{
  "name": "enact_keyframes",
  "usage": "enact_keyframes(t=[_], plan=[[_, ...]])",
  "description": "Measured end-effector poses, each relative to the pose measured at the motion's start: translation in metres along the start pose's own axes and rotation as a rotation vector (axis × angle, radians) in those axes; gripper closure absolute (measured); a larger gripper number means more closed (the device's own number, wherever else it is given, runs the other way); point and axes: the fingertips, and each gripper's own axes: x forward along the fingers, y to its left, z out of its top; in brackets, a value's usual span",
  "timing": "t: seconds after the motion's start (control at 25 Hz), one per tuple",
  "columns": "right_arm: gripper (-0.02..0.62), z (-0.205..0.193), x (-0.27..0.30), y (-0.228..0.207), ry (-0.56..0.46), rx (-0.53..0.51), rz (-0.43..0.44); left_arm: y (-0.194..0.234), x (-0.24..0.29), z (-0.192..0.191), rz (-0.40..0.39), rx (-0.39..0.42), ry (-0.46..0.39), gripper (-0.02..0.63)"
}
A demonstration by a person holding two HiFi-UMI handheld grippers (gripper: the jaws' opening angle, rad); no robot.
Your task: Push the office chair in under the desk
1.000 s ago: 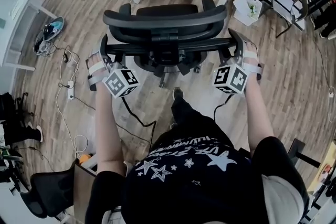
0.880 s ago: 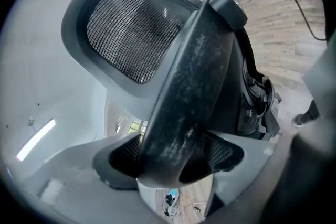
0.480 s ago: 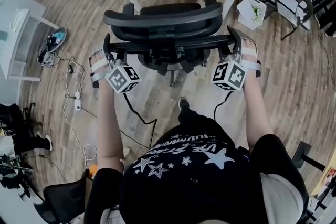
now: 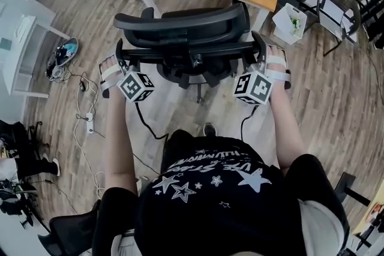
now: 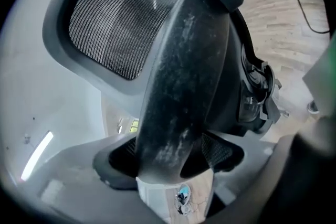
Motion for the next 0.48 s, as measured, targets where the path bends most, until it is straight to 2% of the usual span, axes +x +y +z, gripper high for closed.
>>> enact_keyframes(t=[0.32, 0.48], plan=[[0.357, 0.028, 0.043, -0.009, -0.006, 0.006, 0.009, 0.026, 0.072, -0.007, -0.015, -0.049, 0.032, 0.23], [0.36, 0.042, 0.072, -0.02, 0.014, 0.005, 0.002, 0.043, 0.115, -0.004, -0.034, -0.047, 0.017, 0.23]])
